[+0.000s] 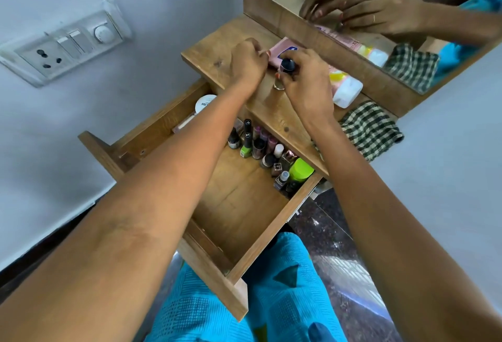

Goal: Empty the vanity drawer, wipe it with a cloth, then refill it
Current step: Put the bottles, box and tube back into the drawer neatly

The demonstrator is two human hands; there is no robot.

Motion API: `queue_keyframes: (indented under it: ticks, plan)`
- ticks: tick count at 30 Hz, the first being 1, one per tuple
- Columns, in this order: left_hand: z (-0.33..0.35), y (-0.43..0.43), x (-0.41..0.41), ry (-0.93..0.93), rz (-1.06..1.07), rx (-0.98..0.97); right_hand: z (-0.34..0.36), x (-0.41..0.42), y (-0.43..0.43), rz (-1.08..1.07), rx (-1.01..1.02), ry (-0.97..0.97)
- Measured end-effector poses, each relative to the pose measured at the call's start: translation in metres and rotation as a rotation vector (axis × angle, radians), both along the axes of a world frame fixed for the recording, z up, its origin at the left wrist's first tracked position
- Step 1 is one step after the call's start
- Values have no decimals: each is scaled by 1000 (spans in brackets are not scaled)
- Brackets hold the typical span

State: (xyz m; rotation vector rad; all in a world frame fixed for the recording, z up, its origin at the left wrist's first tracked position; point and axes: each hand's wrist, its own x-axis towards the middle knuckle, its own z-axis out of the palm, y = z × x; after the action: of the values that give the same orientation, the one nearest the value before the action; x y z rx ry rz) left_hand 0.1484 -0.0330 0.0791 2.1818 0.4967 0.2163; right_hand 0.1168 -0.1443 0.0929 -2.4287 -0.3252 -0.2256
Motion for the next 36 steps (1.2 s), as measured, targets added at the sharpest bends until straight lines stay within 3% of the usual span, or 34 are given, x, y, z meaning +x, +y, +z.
queue_keyframes:
  ticks: [8, 15, 23, 36]
  plan:
    - [4, -2, 18, 152, 18, -276, 0, 1, 0, 26, 26, 10]
    - [15, -1, 20, 226, 39, -779, 1, -1, 0, 7, 46, 15]
    - [12, 7, 6, 237, 124, -1042, 6, -10, -1, -51, 126, 65]
    - [14, 53, -55, 134, 196, -1050, 41, -55, -2, -2, 263, 108]
